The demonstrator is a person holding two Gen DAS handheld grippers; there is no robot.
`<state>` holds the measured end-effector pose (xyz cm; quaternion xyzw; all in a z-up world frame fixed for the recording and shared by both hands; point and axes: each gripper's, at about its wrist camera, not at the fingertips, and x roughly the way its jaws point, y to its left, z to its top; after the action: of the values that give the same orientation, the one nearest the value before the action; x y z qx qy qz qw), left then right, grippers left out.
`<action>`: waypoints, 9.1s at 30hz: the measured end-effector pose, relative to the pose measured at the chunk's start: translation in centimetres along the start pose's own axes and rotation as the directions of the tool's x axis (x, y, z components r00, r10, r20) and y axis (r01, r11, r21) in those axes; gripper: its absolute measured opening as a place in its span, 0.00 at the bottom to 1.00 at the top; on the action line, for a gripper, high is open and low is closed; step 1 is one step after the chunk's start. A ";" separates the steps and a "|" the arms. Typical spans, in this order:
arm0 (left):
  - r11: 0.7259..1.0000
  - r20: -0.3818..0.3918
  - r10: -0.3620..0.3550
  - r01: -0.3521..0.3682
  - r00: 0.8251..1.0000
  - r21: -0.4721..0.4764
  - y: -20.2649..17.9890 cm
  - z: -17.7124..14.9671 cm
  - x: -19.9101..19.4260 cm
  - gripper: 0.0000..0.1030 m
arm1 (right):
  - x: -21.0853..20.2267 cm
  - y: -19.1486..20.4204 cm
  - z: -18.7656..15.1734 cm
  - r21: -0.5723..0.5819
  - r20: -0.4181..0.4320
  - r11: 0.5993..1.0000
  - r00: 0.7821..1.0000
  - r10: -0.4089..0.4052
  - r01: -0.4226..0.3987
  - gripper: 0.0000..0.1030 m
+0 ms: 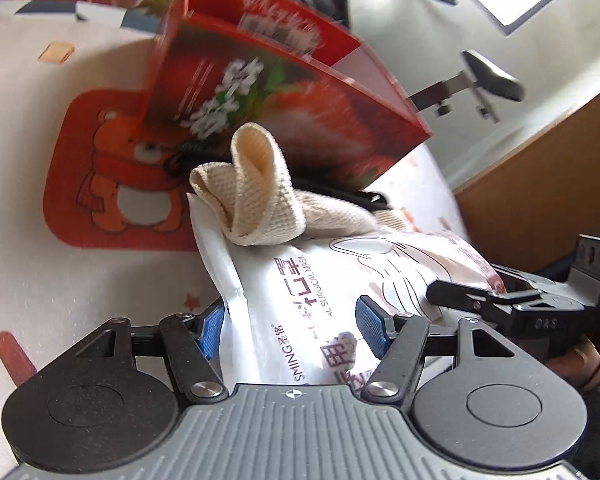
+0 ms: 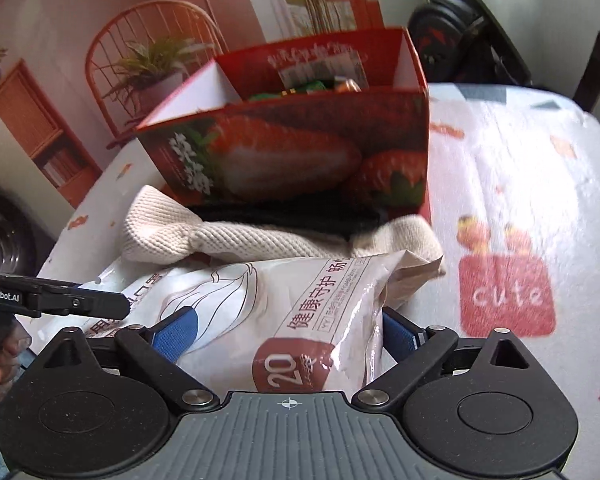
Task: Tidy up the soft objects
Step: 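Close both grippers on the white printed bag and lift it, then carry the white bag with both grippers over the red box, then lower the white bag into the red box and open both grippers, then move both grippers down to the cream knitted cloth, then close both grippers on the cream knitted cloth, then lift the cream cloth with both grippers and carry it over the box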
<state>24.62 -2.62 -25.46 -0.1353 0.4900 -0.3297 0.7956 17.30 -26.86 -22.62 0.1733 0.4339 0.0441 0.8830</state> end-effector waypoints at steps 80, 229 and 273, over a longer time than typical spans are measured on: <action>0.995 0.267 0.082 -0.094 0.960 0.033 -0.5 15.3 -0.7 0.71 | 4.6 -5.0 14.3 -0.264 0.256 0.961 0.967 -0.017 0.087 0.31; 0.967 0.138 0.243 -0.251 0.960 0.043 0.4 -2.1 3.3 0.25 | 7.1 -5.2 -4.3 -0.025 0.291 0.985 0.944 -0.154 0.168 0.36; 0.958 0.470 0.177 -0.260 0.864 0.117 -4.0 4.0 -8.0 0.22 | -4.2 2.2 2.0 -0.161 0.397 0.975 0.915 -0.076 0.151 0.14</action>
<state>24.09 -0.77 -15.88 -0.0811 0.2709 -0.2382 0.9291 16.40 -26.27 -17.57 0.0685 0.2535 -0.0018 0.9649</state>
